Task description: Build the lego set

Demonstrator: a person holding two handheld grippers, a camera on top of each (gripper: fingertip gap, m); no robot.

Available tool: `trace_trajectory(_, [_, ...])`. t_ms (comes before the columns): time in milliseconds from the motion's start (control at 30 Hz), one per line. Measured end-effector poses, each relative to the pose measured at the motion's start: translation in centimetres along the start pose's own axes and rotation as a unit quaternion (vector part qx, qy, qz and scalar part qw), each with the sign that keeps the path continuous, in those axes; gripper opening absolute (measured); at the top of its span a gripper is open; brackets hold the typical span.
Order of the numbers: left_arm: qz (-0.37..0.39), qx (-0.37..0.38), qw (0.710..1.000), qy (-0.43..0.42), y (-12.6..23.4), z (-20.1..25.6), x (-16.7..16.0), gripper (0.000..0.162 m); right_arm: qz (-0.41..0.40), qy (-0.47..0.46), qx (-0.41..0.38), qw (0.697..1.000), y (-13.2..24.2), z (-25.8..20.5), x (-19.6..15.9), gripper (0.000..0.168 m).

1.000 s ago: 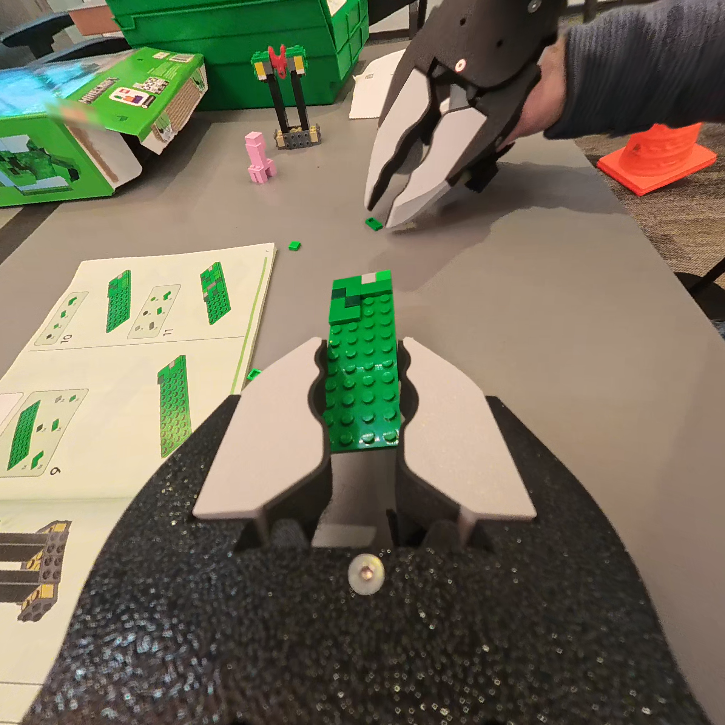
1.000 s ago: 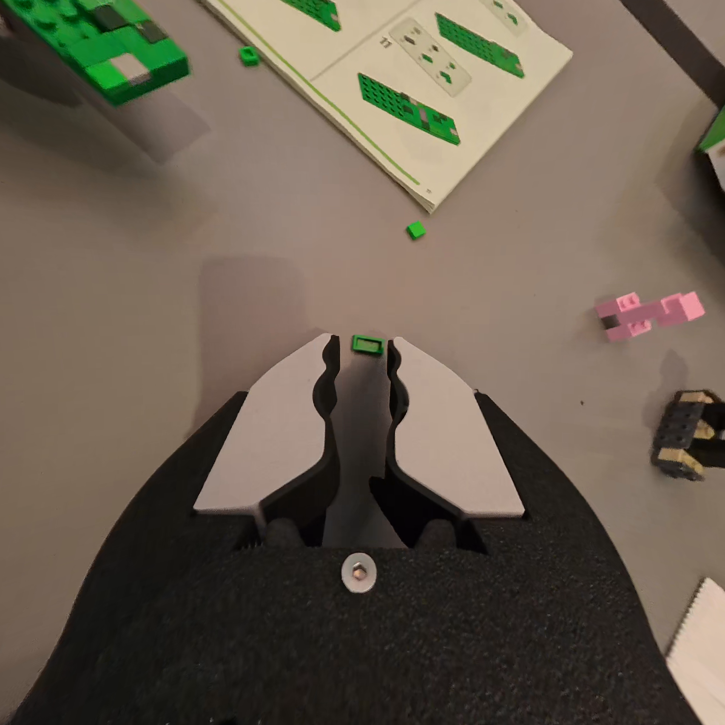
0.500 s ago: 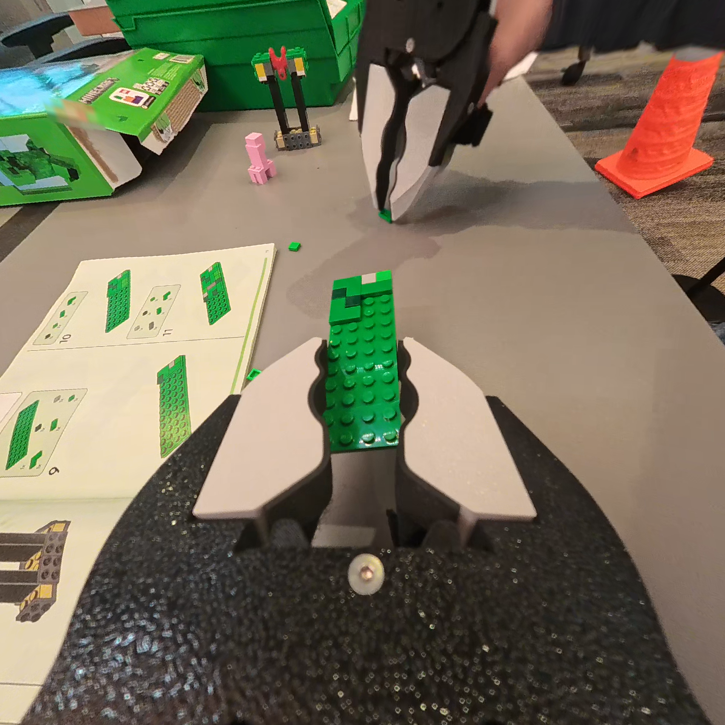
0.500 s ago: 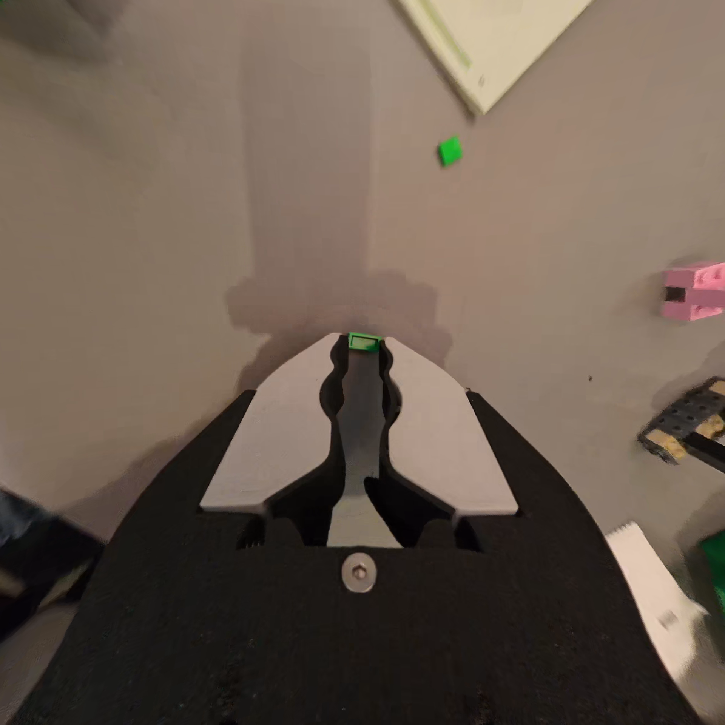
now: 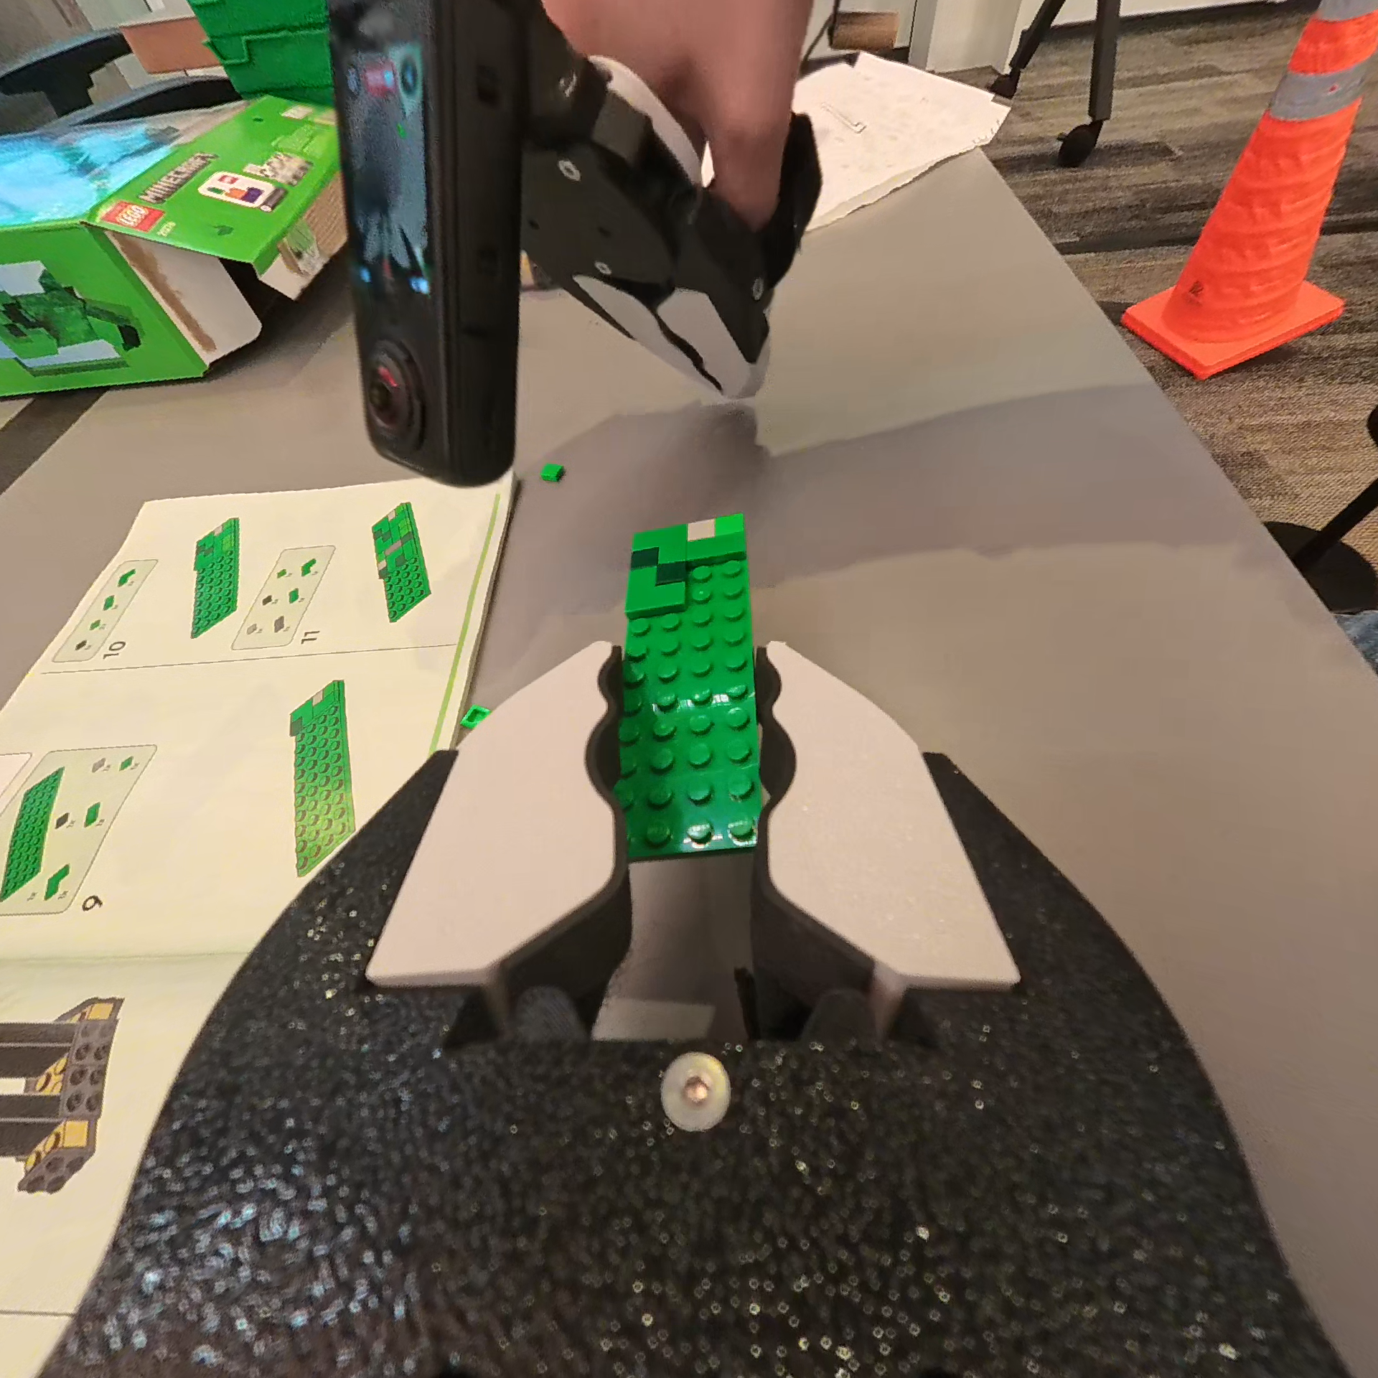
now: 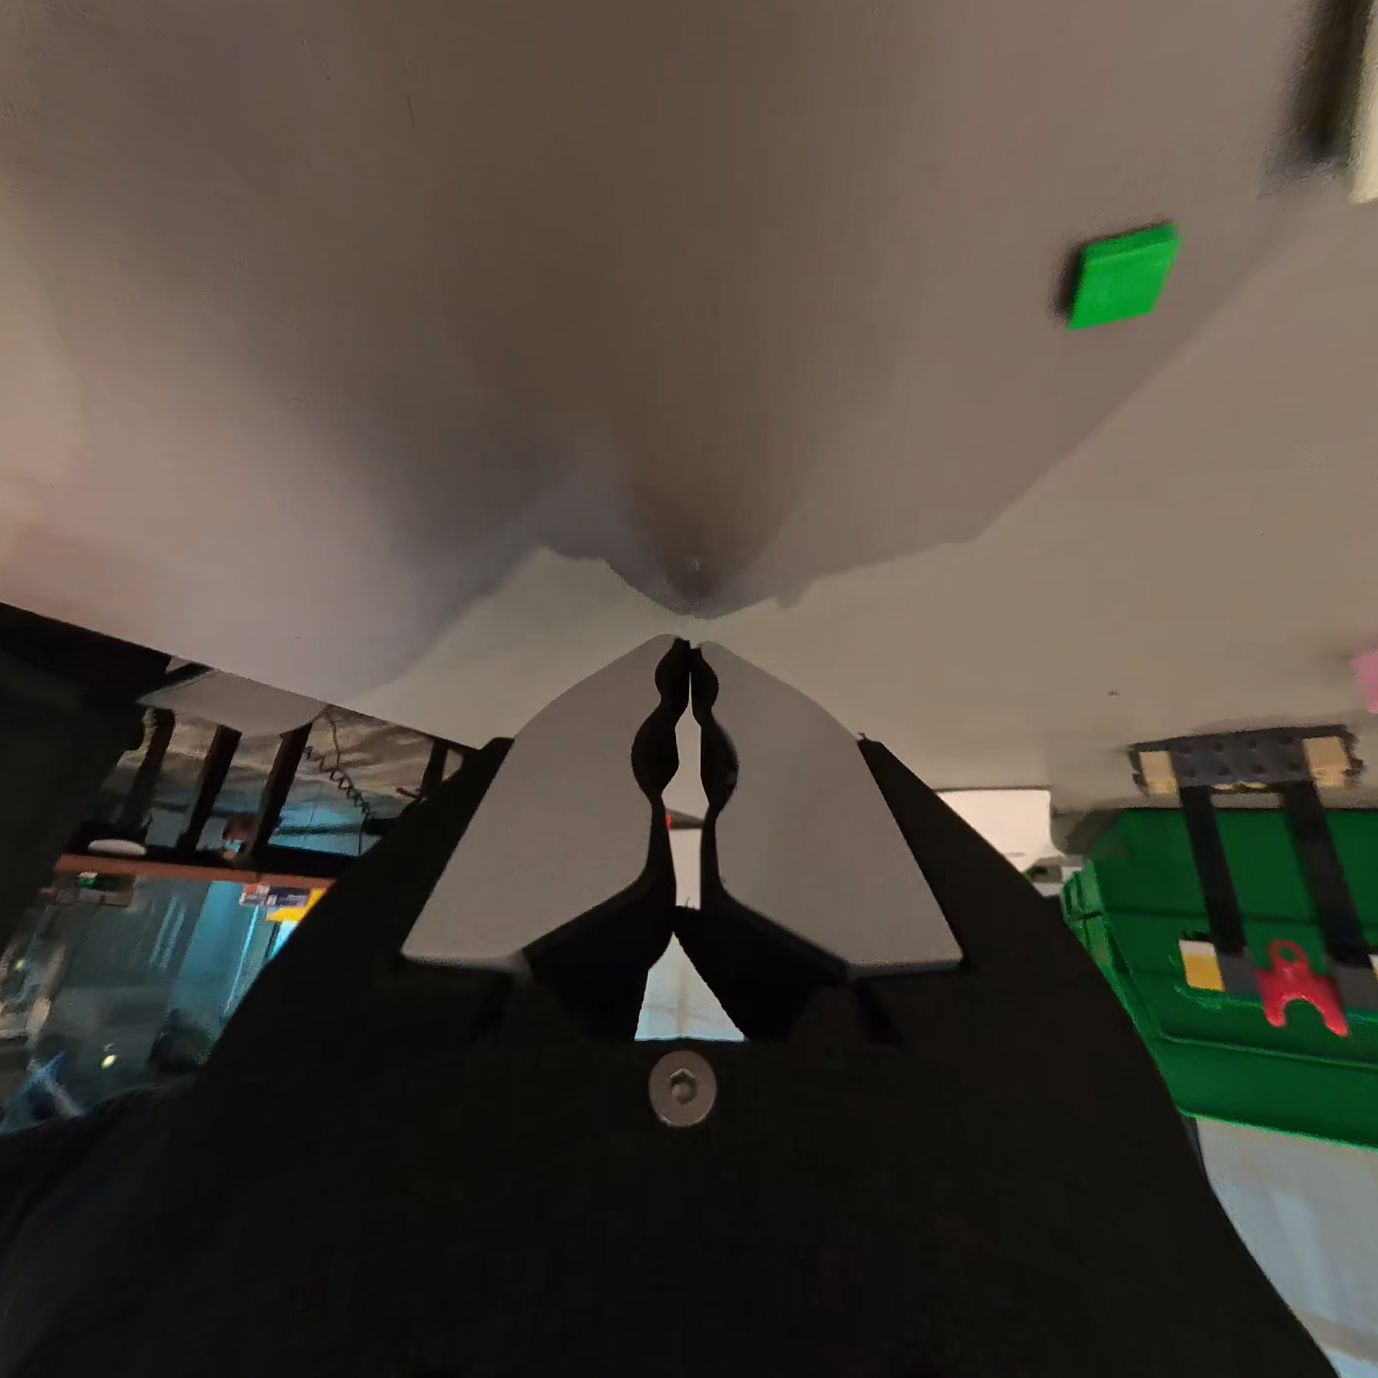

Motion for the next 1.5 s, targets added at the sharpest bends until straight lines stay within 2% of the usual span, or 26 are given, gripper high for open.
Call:
trace_trajectory(67, [0.002,0.0,1.0,0.002,0.0,0.0,0.0,0.033,0.038,-0.017,-0.01,0.999,0.9,0.4,0.0,0.0])
trace_trajectory(133, [0.004,0.0,1.0,0.004,0.1,-0.1,0.0,0.033,0.111,-0.059,-0.025,0.992,1.8,1.5,-0.1,0.0])
trace_trajectory(233, [0.004,0.0,1.0,0.006,0.1,-0.1,0.1,0.033,0.258,-0.141,-0.084,0.952,2.7,4.5,-0.7,0.0])
trace_trajectory(300, [0.004,0.0,1.0,0.005,0.1,-0.1,0.0,0.033,0.387,-0.197,-0.113,0.894,3.7,6.3,-0.5,0.011])
trace_trajectory(367, [0.003,0.0,1.0,0.004,0.0,-0.1,0.0,0.033,0.519,-0.264,-0.076,0.809,4.8,7.2,0.0,0.012])
trace_trajectory(400, [0.002,0.0,1.0,0.004,0.0,-0.1,0.0,0.033,0.556,-0.313,-0.049,0.768,5.0,7.8,0.1,0.018])
trace_trajectory(467, [0.002,0.001,1.0,0.003,0.0,0.0,0.0,0.033,0.589,-0.407,-0.016,0.698,4.4,9.1,0.3,0.02])
trace_trajectory(533, [0.001,0.001,1.0,0.001,0.0,0.0,0.0,0.034,0.583,-0.472,-0.002,0.661,3.3,9.9,1.0,0.023])
trace_trajectory(667, [-0.001,0.001,1.0,-0.003,0.0,0.0,0.0,0.033,0.573,-0.532,0.023,0.623,2.5,10.7,2.8,0.029])
trace_trajectory(733, [-0.002,0.001,1.0,-0.004,-0.1,0.1,0.0,0.033,0.571,-0.542,0.024,0.616,2.6,10.8,3.5,0.029])
trace_trajectory(867, [-0.002,0.001,1.0,-0.004,0.0,0.1,0.0,0.033,0.533,-0.556,-0.025,0.637,2.3,10.8,4.4,0.03])
trace_trajectory(967, [-0.001,0.001,1.0,-0.003,0.0,0.0,0.0,0.033,0.523,-0.562,-0.032,0.64,2.7,11.2,4.9,0.033])
trace_trajectory(1067, [-0.001,0.001,1.0,-0.004,0.0,0.0,0.0,0.033,0.5,-0.568,-0.045,0.653,2.7,11.7,5.0,0.025])
trace_trajectory(1200, [-0.001,0.0,1.0,-0.003,0.0,0.0,0.0,0.033,0.474,-0.54,-0.103,0.687,2.8,11.6,5.3,0.008])
trace_trajectory(1500, [-0.001,0.0,1.0,-0.001,0.0,0.0,0.0,0.033,0.562,-0.405,-0.149,0.706,2.8,9.7,4.6,0.006])
Point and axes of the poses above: each gripper's, where its closed fingertips meet, y back along the fingers, x out of its top, z = x × y across the jaws, the point moved 4 cm from there along y, back along the fingers, and after that the axes turned 5 degrees about -x, right-handed, at the moved point
